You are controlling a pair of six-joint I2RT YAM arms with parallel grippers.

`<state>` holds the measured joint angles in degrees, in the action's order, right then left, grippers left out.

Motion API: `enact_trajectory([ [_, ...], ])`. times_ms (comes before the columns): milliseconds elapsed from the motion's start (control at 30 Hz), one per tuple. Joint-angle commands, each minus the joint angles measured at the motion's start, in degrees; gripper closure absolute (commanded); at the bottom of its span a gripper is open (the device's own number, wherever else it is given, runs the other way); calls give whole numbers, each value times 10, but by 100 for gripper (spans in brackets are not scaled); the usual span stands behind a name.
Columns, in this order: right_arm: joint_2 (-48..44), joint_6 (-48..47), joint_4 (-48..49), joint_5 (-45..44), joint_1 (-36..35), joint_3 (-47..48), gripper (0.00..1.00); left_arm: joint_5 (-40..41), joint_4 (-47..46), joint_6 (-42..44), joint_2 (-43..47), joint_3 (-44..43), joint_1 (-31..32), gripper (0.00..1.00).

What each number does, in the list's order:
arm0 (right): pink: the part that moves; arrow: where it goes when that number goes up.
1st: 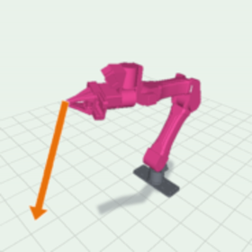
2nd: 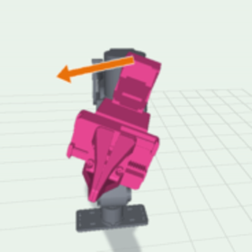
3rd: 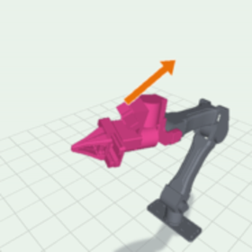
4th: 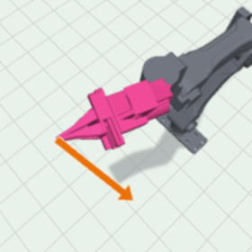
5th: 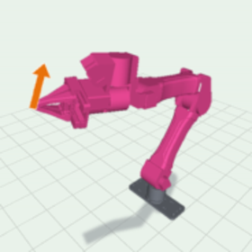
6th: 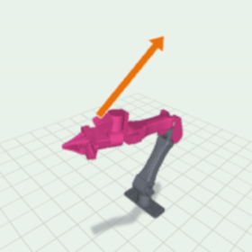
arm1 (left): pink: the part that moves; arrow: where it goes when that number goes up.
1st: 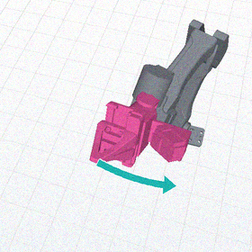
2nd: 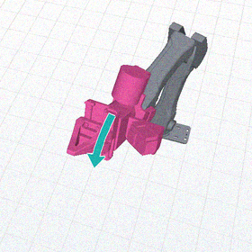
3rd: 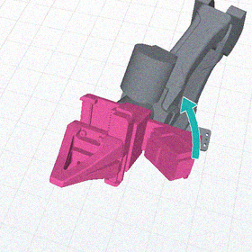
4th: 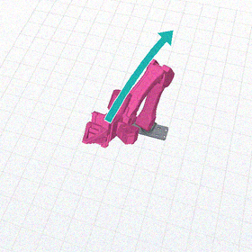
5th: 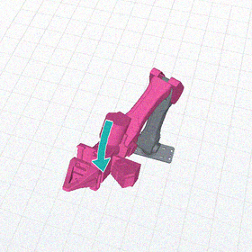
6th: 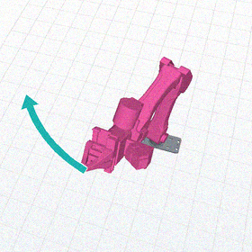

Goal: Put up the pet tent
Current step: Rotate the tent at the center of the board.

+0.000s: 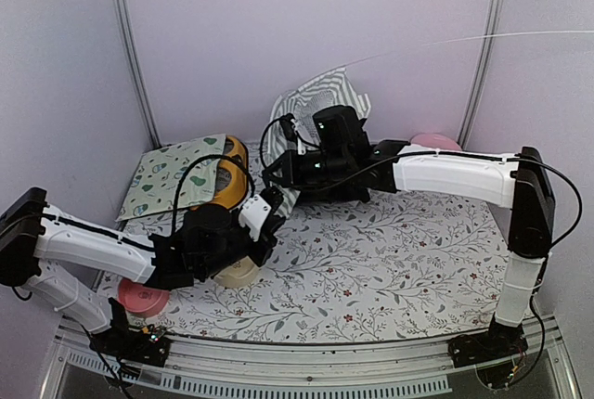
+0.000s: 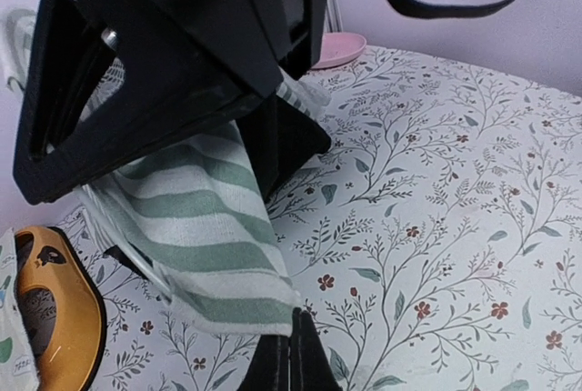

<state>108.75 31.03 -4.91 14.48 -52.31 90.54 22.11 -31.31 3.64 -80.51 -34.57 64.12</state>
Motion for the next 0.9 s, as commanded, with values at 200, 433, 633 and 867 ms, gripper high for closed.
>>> enact_trajectory([
  [200, -30, -27, 34, -99, 43, -12, 100, -42, 74, -32, 6, 2, -20, 100],
  [433, -31, -23, 40, -68, 45, -12, 100, -45, 82, -52, 2, -2, -32, 100],
  [633, -15, -13, 48, -50, 40, -15, 100, -62, 62, -40, 13, 1, -32, 100],
  [867, -5, -9, 50, -44, 27, -31, 100, -66, 58, -41, 18, -8, -39, 100],
])
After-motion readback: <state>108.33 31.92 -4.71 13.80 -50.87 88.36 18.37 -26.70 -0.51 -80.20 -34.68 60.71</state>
